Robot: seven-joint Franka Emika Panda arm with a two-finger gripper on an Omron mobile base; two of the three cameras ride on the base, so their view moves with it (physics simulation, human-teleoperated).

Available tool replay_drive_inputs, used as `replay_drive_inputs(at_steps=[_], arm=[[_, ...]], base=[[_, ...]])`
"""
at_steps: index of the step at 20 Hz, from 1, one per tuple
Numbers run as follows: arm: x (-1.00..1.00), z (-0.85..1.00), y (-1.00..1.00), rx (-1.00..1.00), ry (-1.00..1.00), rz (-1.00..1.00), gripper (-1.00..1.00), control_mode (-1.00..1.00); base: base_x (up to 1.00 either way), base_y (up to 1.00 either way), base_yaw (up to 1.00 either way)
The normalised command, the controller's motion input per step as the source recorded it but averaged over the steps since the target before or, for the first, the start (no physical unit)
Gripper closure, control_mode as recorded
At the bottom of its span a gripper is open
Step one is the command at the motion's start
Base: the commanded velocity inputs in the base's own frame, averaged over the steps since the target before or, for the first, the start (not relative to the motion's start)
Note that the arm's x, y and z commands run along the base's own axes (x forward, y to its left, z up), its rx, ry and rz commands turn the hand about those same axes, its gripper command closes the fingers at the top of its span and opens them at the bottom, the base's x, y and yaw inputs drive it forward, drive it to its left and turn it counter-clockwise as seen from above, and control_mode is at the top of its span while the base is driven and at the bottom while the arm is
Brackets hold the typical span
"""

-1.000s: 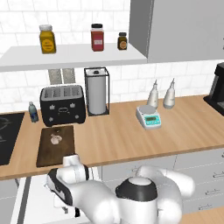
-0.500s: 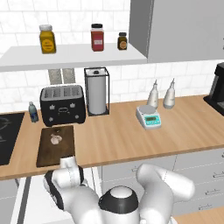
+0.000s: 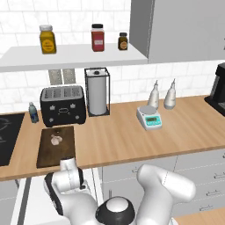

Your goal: Place the appropriate cutting tool for cutting the garlic skin on the cutting board.

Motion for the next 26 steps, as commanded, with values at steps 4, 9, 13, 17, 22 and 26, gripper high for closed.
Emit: replay_drive_inputs(at_steps=[4,9,13,17,22,26], arm=[[0.00,-0.34,0.00,0.00,-0.04,0.00,1.00,-1.00],[-0.01,-0.29,0.02,0.00,-0.02,0.00,1.00,-1.00],[-0.06,-0.17,0.10,0.00,0.00,0.00,1.00,-1.00],[-0.01,-0.01,0.12,0.00,-0.01,0.00,1.00,-1.00],[0.00,0.07,0.01,0.01,0.00,-0.02,1.00,-1.00],[0.01,0.50,0.01,0.00,0.00,-0.13,1.00,-1.00]], base=[[0.00,0.00,0.00],[0.00,0.00,0.00],[0.00,0.00,0.00],[0.00,0.00,0.00],[0.00,0.00,0.00],[0.00,0.00,0.00]])
